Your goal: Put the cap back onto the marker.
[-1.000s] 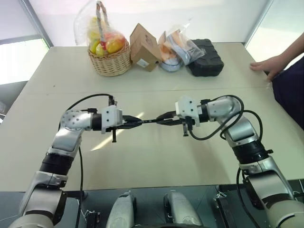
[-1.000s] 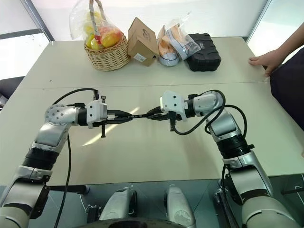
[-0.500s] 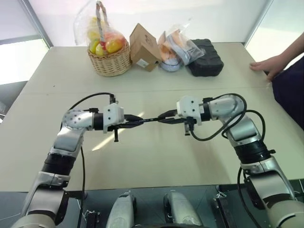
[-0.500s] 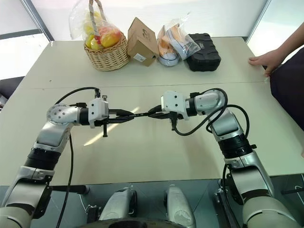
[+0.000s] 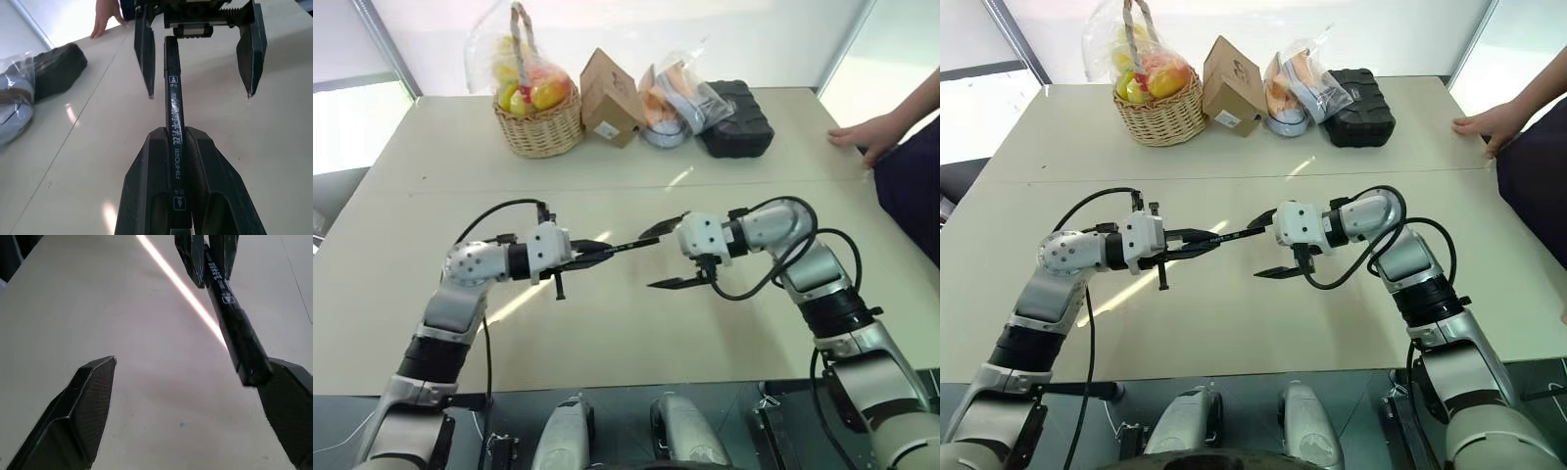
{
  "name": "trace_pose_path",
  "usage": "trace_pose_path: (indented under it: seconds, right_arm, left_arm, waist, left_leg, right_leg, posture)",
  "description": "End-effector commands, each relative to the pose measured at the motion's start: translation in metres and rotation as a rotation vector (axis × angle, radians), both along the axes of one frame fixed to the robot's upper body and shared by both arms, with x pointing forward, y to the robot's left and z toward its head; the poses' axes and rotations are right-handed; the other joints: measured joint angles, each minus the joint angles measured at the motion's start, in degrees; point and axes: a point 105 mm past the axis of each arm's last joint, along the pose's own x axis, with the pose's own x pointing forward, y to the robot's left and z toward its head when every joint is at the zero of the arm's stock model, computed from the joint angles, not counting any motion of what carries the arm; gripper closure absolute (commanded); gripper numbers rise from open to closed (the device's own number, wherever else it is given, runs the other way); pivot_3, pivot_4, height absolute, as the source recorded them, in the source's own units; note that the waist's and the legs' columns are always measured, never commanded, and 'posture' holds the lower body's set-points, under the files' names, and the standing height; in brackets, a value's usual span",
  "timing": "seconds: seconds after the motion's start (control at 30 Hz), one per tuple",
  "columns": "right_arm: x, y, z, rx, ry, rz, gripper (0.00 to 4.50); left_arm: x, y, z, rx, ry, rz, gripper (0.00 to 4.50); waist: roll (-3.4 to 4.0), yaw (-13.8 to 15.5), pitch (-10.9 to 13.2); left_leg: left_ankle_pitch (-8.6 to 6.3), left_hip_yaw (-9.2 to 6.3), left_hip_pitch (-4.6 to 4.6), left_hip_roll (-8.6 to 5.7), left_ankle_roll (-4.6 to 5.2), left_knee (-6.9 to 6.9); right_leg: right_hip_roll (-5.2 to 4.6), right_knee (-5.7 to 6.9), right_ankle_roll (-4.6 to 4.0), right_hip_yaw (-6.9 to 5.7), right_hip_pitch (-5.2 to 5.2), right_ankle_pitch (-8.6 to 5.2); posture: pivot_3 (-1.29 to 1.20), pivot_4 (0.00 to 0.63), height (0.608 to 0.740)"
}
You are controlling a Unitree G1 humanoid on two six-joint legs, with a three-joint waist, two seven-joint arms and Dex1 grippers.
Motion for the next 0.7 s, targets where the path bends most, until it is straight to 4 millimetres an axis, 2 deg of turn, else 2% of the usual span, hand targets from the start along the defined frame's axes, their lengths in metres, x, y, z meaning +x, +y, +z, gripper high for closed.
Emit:
trace_pose_path:
  seconds: [0.03, 0.13, 0.3, 0.4, 0.53, 0.63, 0.7]
  right_arm:
    - [0.01, -0.007, 0.029, 0.111, -0.069, -0.08, 0.2]
    - [0.012, -0.009, 0.04, 0.201, -0.08, -0.14, 0.2]
    - [0.008, -0.008, 0.059, 0.297, -0.08, -0.183, 0.2]
    - [0.006, -0.008, 0.062, 0.322, -0.069, -0.204, 0.2]
    - [0.0, -0.003, 0.061, 0.341, -0.046, -0.204, 0.2]
    - [-0.001, -0.001, 0.058, 0.343, -0.035, -0.201, 0.2]
    - [-0.002, 0.001, 0.058, 0.346, -0.03, -0.197, 0.2]
  left_arm:
    - [0.001, 0.014, 0.01, -0.065, 0.014, 0.13, 4.5]
    - [-0.001, 0.025, 0.006, -0.168, 0.145, 0.285, 4.5]
    - [-0.01, 0.044, -0.005, -0.259, 0.256, 0.536, 4.5]
    - [-0.015, 0.054, -0.015, -0.31, 0.324, 0.704, 4.5]
    - [-0.025, 0.083, -0.029, -0.366, 0.366, 1.004, 4.5]
    - [-0.03, 0.101, -0.033, -0.384, 0.352, 1.157, 4.5]
    - [-0.035, 0.106, -0.037, -0.383, 0.365, 1.2, 4.5]
  waist:
    - [0.0, 0.0, 0.0]
    - [0.0, 0.0, 0.0]
    - [-0.01, 0.0, 0.0]
    - [-0.01, 0.0, 0.0]
    - [-0.03, 0.0, 0.0]
    - [-0.04, 0.1, 0.0]
    - [-0.04, 0.0, 0.0]
  left_leg:
    - [0.0, -0.03, 0.03, 0.01, 0.0, -0.04]
    - [0.0, -0.09, 0.03, 0.05, 0.0, -0.04]
    - [0.0, -0.14, 0.02, 0.06, 0.0, -0.05]
    - [0.0, -0.17, 0.03, 0.06, 0.0, -0.04]
    - [0.0, -0.18, 0.06, 0.04, 0.0, -0.04]
    - [0.0, -0.2, 0.05, 0.02, 0.0, -0.04]
    - [0.0, -0.19, 0.06, -0.01, 0.0, -0.04]
  right_leg:
    - [-0.09, 0.0, 0.0, 0.02, 0.0, 0.0]
    - [-0.13, 0.0, 0.0, 0.01, 0.0, 0.0]
    - [-0.2, -0.01, 0.02, 0.02, 0.01, 0.0]
    - [-0.22, -0.01, 0.02, 0.03, 0.03, -0.01]
    - [-0.23, -0.02, 0.02, 0.05, 0.09, -0.01]
    - [-0.2, -0.02, 0.01, 0.06, 0.07, -0.01]
    - [-0.16, -0.03, -0.01, 0.06, 0.08, -0.03]
  posture:
    - [0.0, 0.15, 0.74]
    - [0.0, 0.15, 0.74]
    - [0.0, 0.15, 0.74]
    - [0.0, 0.15, 0.74]
    - [0.0, 0.15, 0.74]
    - [0.0, 0.15, 0.74]
    - [0.0, 0.15, 0.74]
